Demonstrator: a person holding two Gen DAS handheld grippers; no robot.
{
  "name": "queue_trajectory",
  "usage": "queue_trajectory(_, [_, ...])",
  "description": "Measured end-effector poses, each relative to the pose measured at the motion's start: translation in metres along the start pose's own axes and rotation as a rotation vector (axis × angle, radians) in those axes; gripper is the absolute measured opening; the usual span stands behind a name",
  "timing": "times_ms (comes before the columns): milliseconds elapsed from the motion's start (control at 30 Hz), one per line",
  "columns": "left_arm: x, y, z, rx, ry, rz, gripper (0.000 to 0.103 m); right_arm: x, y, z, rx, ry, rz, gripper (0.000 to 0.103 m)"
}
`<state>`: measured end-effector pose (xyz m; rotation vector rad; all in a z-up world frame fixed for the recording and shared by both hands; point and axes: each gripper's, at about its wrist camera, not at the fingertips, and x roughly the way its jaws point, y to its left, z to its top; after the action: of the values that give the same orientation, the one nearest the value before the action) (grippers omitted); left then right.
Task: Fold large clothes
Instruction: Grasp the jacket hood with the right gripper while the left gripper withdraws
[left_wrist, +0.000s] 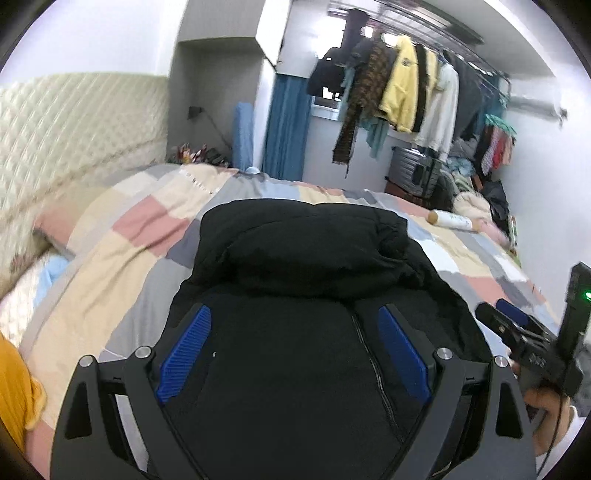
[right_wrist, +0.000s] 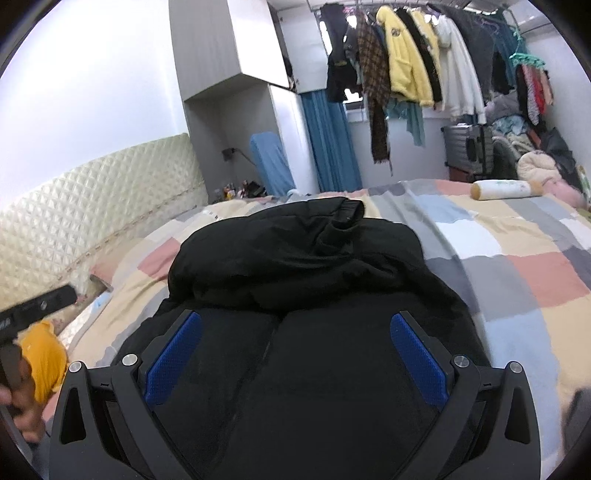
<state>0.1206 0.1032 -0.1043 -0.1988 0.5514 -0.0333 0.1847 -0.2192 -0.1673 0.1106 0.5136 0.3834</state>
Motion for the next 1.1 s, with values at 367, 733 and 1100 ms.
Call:
queue_trajectory(367, [0.015,0.021,-0.003,0.070,-0.042,0.075,0.092,0.150,-0.028,0.066,-0.006,0.155,-0.104,0.102])
queue_trajectory(733, [0.042,0.058,-0.009,-0.053,0.007,0.044,0.092,0.206,-0.071,0.068,0.233,0.142,-0.154,0.085])
queue_trajectory(1100, [0.038,0.059,-0.010,-0.054,-0.004,0.029,0.092,0.176,-0.026,0.104,0.054,0.018,-0.093,0.013])
